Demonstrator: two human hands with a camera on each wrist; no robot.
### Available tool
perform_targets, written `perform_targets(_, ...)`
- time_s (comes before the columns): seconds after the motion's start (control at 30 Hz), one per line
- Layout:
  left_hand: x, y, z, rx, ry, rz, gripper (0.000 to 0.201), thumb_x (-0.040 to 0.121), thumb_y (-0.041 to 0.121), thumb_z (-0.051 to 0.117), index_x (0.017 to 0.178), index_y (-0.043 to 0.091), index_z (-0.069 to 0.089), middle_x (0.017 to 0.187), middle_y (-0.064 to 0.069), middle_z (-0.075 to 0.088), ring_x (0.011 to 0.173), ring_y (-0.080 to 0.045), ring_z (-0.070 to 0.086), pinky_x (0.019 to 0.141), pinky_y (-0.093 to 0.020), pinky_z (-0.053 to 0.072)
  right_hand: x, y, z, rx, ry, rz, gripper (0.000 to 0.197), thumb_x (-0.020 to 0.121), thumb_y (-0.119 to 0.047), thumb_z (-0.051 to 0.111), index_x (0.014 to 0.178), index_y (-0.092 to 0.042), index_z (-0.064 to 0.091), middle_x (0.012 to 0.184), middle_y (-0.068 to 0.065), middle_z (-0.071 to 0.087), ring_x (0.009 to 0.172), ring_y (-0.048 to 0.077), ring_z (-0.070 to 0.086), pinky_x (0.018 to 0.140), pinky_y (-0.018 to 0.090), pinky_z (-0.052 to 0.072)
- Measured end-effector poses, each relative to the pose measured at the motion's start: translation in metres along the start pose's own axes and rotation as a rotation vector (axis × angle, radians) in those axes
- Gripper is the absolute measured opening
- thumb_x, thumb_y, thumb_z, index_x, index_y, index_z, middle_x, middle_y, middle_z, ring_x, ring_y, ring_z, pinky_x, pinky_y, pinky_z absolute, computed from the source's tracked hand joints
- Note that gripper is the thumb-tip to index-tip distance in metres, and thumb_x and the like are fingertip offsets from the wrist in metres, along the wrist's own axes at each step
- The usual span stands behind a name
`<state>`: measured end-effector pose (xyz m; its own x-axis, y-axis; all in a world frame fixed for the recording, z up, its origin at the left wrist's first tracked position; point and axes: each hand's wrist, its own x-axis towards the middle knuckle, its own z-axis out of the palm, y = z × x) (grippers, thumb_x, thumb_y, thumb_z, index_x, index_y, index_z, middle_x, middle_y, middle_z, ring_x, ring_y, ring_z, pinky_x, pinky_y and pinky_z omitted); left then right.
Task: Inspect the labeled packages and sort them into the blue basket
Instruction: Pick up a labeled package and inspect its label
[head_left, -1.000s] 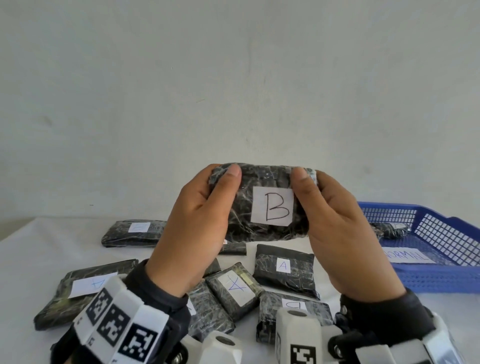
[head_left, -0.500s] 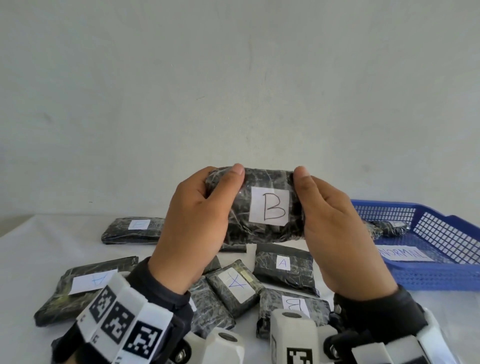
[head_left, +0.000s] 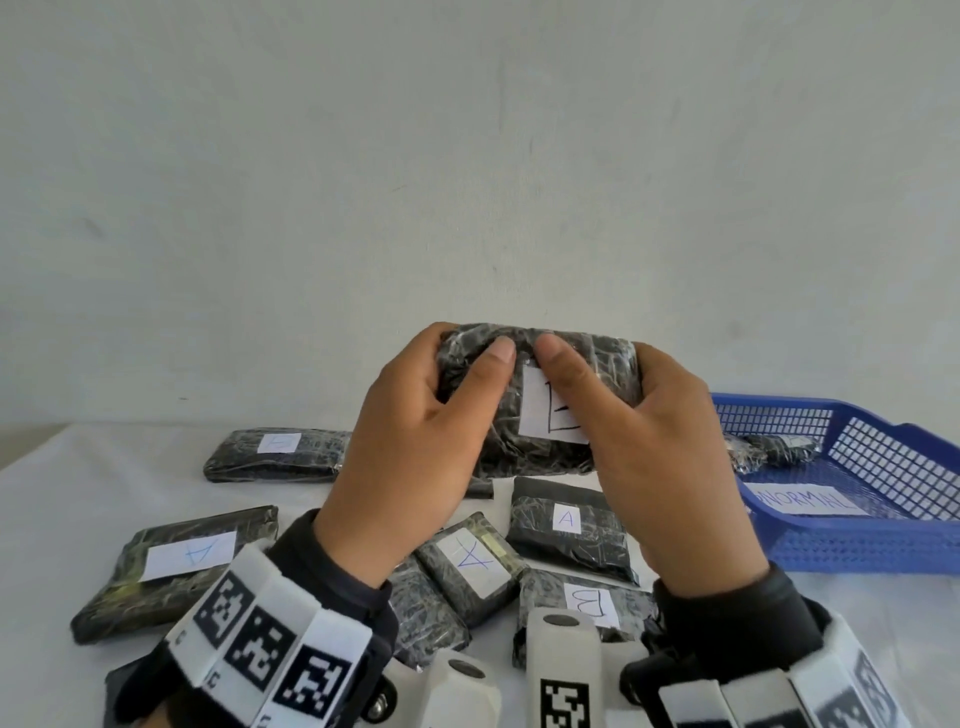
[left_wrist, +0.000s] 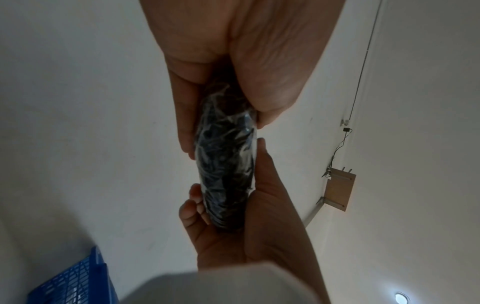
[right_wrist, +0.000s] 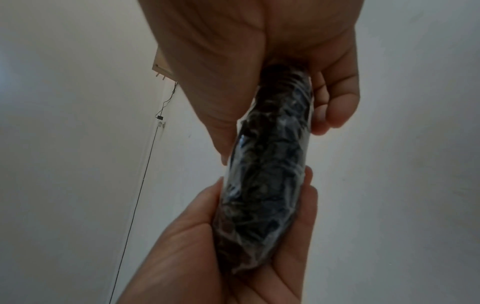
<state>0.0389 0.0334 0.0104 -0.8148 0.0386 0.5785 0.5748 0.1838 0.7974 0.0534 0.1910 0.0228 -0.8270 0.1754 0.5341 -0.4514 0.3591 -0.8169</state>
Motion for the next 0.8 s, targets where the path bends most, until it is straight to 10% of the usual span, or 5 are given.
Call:
perform_targets(0.1, -0.001, 0.006, -0.002, 0.007, -0.034, -0.007, 0.042, 0.088, 0.06, 0.051, 0.106, 0.025, 0.067, 0.077, 0.002, 0.068, 0.072, -0.021, 0.065, 0.069, -0.029, 0.056, -0.002, -0.002, 0.0, -0.035, 0.029, -0.031, 0.066, 0.072, -0.075, 0.067, 0.083, -0.01, 0.061, 0.067, 0.0, 0.065, 0.058, 0.022, 0.053, 0.053, 0.036, 0.048)
perform_targets(0.23, -0.001, 0.009, -0.005, -0.009, -0.022, 0.025, 0.038, 0.095, 0.056, 0.053, 0.109, 0.024, 0.068, 0.091, -0.019, 0.07, 0.083, -0.049, 0.064, 0.076, -0.06, 0.053, -0.003, -0.002, 0.002, 0.002, 0.005, -0.011, 0.073, 0.075, -0.079, 0.068, 0.092, -0.008, 0.066, 0.085, 0.014, 0.072, 0.08, 0.039, 0.066, 0.067, 0.054, 0.058)
perform_targets(0.33, 0.0, 0.003, -0.009, -0.009, -0.044, -0.005, 0.049, 0.101, 0.06, 0.047, 0.107, 0.015, 0.066, 0.073, -0.014, 0.062, 0.058, -0.028, 0.059, 0.056, -0.038, 0.054, -0.004, -0.007, 0.0, 0.063, -0.02, 0.01, 0.069, 0.081, -0.074, 0.066, 0.088, -0.006, 0.063, 0.076, 0.011, 0.068, 0.069, 0.035, 0.06, 0.063, 0.048, 0.055)
perform_targets(0.57, 0.001, 0.002, -0.012, -0.151, -0.11, -0.114, 0.075, 0.099, 0.067, 0.047, 0.117, -0.005, 0.057, 0.101, -0.035, 0.065, 0.091, -0.049, 0.066, 0.09, -0.069, 0.053, -0.005, -0.007, -0.003, 0.239, -0.083, 0.033, 0.08, 0.093, -0.068, 0.054, 0.103, 0.011, 0.057, 0.096, 0.042, 0.057, 0.08, 0.055, 0.059, 0.075, 0.074, 0.051)
perform_targets(0.8, 0.005, -0.002, -0.011, -0.215, -0.066, -0.174, 0.087, 0.09, 0.079, 0.049, 0.119, -0.003, 0.056, 0.094, -0.024, 0.064, 0.084, -0.037, 0.052, 0.076, -0.054, 0.046, -0.002, 0.004, 0.0, 0.336, 0.064, 0.038, 0.018, 0.104, -0.036, 0.062, 0.095, -0.021, 0.066, 0.085, 0.038, 0.057, 0.074, 0.027, 0.047, 0.065, 0.05, 0.041)
